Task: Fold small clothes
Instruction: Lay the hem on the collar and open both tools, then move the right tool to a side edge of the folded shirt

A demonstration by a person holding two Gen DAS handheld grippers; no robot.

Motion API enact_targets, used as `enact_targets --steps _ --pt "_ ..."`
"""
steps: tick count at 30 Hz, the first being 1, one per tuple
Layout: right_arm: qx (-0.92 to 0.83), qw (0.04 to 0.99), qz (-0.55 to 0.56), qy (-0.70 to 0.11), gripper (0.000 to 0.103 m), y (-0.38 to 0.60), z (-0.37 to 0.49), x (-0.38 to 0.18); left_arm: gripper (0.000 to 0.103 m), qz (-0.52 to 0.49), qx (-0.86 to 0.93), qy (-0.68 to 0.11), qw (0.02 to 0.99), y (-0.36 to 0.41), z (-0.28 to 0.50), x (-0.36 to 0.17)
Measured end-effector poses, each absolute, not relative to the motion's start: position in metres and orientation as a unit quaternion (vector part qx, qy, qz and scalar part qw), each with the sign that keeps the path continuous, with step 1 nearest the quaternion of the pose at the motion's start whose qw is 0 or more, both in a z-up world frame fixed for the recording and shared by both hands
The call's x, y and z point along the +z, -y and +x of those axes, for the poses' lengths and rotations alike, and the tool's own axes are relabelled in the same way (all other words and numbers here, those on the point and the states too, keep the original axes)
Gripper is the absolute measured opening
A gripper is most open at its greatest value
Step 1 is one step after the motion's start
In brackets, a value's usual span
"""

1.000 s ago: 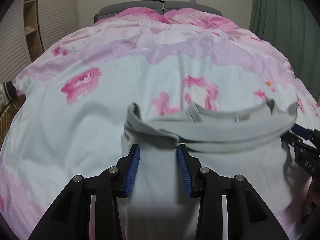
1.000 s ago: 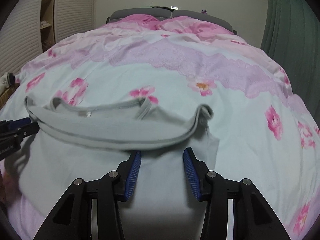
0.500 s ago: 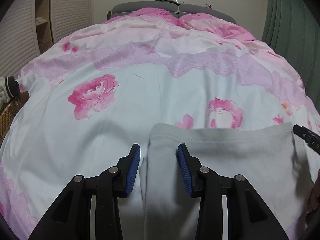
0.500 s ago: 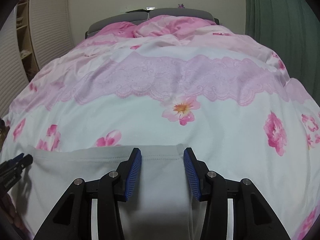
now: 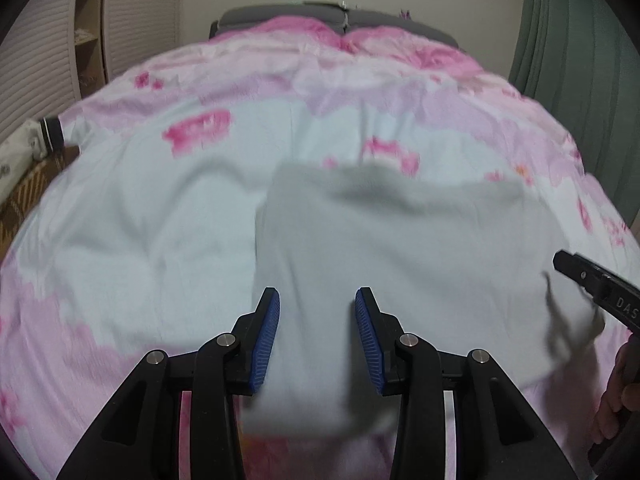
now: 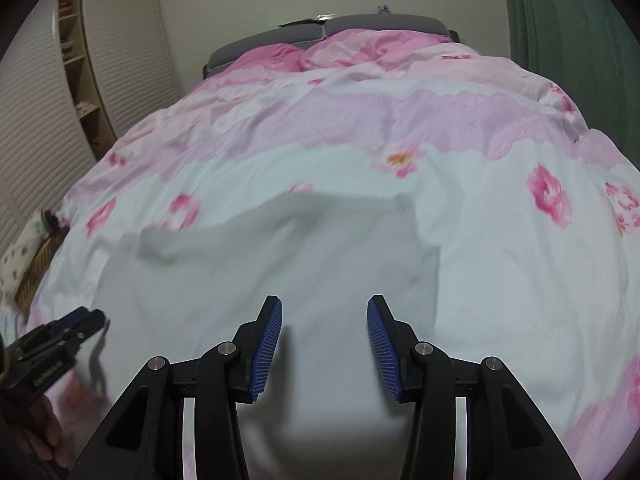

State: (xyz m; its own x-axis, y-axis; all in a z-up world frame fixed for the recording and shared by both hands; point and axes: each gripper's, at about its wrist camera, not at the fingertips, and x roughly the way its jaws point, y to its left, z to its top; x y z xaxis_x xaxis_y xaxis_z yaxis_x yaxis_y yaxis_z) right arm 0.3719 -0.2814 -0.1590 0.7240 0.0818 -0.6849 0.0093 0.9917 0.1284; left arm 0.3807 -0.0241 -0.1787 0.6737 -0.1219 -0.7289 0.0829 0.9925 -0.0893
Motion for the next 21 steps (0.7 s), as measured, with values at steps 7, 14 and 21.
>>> enact_targets --steps 7,14,21 --pt "0.01 0.919 0.007 -0.395 0.047 0.275 0.364 -0.183 0.04 -0.033 -0.026 -0.409 0.912 0.009 0.373 -0.195" --pt "-0.007 0.924 0.014 -0.381 0.054 0.282 0.337 -0.164 0.04 -0.044 -0.02 -0.393 0.918 0.0 0.348 -0.181" --pt "-0.028 0.925 -0.007 -0.38 0.068 0.284 0.312 -0.169 0.05 -0.027 -0.043 -0.376 0.925 0.013 0.322 -0.174"
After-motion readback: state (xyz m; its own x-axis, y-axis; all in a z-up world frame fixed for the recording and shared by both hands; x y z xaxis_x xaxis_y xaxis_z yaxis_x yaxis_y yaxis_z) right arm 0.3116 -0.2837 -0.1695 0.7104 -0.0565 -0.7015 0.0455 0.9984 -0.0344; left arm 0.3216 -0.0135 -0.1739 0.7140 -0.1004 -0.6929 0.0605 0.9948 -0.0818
